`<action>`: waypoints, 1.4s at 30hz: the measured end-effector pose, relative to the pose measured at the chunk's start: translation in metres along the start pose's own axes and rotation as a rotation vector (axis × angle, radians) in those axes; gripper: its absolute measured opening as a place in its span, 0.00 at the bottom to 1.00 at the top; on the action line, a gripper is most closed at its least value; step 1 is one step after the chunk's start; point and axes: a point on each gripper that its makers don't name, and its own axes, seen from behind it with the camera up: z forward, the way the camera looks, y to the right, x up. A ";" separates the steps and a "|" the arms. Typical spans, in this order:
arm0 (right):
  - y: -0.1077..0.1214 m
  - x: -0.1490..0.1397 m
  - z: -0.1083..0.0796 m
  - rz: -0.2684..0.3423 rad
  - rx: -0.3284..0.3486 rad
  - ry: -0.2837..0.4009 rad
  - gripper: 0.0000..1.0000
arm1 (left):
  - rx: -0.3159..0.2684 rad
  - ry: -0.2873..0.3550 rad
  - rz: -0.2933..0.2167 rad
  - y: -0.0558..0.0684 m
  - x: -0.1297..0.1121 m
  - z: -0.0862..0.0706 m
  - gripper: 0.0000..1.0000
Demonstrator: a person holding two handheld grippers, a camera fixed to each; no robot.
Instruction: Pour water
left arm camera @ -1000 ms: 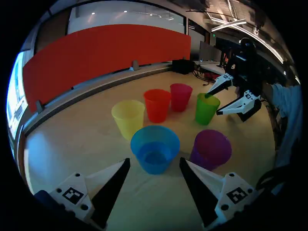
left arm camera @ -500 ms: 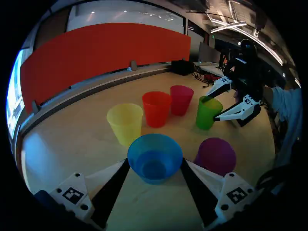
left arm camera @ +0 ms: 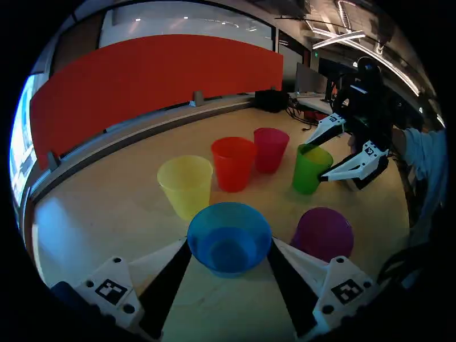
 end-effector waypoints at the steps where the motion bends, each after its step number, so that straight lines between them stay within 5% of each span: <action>1: 0.000 0.000 0.000 0.000 0.000 0.000 1.00 | 0.000 0.000 0.000 0.000 0.000 0.000 0.87; 25: -0.003 0.011 -0.001 -0.020 -0.011 0.033 0.91 | 0.026 0.031 -0.007 -0.003 0.008 -0.010 0.86; 42: -0.022 0.078 -0.051 -0.043 -0.020 0.181 0.91 | 0.077 0.208 -0.005 0.003 0.074 -0.073 0.86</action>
